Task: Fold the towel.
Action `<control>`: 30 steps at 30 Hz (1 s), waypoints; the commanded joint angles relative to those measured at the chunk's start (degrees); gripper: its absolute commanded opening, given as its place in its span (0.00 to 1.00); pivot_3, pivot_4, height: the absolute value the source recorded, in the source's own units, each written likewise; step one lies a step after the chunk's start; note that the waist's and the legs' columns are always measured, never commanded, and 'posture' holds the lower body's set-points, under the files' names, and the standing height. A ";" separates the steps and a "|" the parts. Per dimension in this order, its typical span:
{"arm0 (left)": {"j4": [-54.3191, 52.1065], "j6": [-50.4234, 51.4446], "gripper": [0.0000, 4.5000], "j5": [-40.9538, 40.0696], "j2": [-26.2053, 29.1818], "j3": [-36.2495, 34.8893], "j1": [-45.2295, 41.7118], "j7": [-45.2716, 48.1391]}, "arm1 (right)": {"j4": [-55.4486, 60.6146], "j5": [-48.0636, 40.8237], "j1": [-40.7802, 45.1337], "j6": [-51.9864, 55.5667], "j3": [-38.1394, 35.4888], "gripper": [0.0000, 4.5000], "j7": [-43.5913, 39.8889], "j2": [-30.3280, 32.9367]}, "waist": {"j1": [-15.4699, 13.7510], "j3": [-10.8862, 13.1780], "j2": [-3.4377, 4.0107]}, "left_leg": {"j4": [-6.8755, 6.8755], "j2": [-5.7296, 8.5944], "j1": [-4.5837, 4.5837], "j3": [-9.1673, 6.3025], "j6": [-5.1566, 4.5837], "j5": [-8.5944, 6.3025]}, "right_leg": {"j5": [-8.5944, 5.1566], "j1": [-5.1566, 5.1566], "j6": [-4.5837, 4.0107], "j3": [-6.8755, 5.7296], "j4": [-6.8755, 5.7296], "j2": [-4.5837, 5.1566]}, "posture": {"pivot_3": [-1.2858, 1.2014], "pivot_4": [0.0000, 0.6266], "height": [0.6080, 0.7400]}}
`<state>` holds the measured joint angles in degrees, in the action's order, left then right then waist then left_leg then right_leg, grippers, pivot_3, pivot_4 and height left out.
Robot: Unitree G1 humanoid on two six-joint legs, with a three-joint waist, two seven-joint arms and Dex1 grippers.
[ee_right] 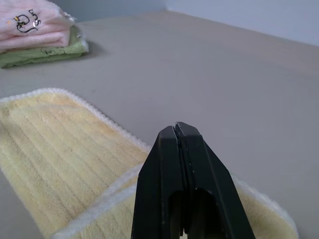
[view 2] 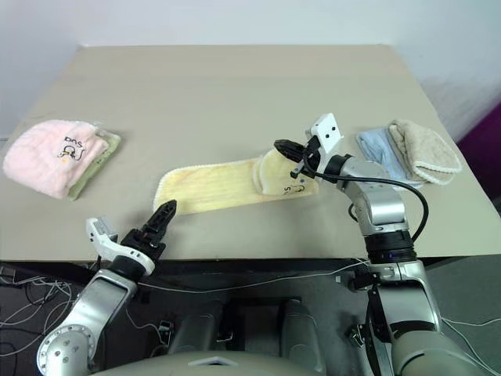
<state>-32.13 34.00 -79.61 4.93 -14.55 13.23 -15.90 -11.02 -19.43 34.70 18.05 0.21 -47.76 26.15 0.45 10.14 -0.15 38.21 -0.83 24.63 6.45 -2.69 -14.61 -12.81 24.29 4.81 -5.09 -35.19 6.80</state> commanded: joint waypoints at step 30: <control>9.73 -6.54 0.01 -5.43 4.46 -8.71 -12.27 -1.23 | 11.78 -1.02 -10.32 2.82 -2.63 0.00 1.74 2.57 | -1.02 0.00 0.00 | -0.03 -0.01 0.03 0.00 0.09 -0.05 | -0.01 0.03 -0.03 -0.02 0.06 -0.02 | 0.52 0.24 1.00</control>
<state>-21.37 28.16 -84.52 7.52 -20.41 1.82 -18.80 -2.25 -19.66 24.44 20.92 -0.98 -46.07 28.03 -0.57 10.14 -0.15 38.18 -0.85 24.66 6.45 -2.61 -14.65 -12.82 24.33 4.78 -5.12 -35.13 6.77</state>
